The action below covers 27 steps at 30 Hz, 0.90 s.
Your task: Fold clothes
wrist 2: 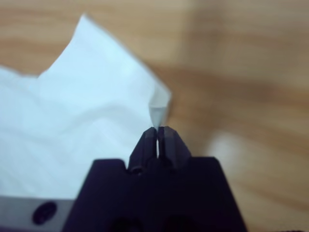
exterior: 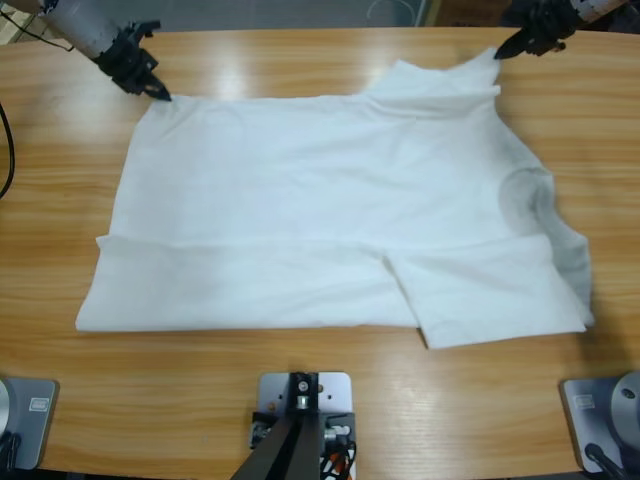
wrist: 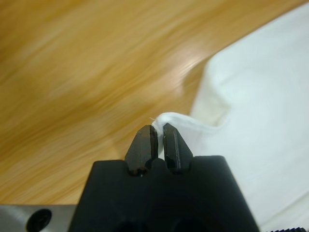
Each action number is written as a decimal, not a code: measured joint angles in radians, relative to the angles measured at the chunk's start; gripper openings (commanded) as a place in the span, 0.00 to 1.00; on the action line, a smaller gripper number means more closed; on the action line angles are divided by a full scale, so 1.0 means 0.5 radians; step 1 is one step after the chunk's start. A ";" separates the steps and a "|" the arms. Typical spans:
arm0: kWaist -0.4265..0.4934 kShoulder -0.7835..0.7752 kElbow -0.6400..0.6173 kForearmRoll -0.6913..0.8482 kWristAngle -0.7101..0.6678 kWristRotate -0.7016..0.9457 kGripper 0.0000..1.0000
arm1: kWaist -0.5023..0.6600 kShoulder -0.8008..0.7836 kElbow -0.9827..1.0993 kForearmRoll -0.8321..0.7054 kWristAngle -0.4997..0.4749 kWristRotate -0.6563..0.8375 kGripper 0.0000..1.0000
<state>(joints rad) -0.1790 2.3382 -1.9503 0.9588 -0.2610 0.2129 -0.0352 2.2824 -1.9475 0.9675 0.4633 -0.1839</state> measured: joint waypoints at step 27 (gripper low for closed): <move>0.059 -0.744 0.817 0.203 -0.447 0.183 0.00 | 0.108 -1.057 0.834 0.462 0.330 -0.014 0.00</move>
<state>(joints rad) -0.1497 1.9662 -1.5420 1.0604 -0.4844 0.3046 0.0187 1.7540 -1.5304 1.1984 0.6284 -0.1908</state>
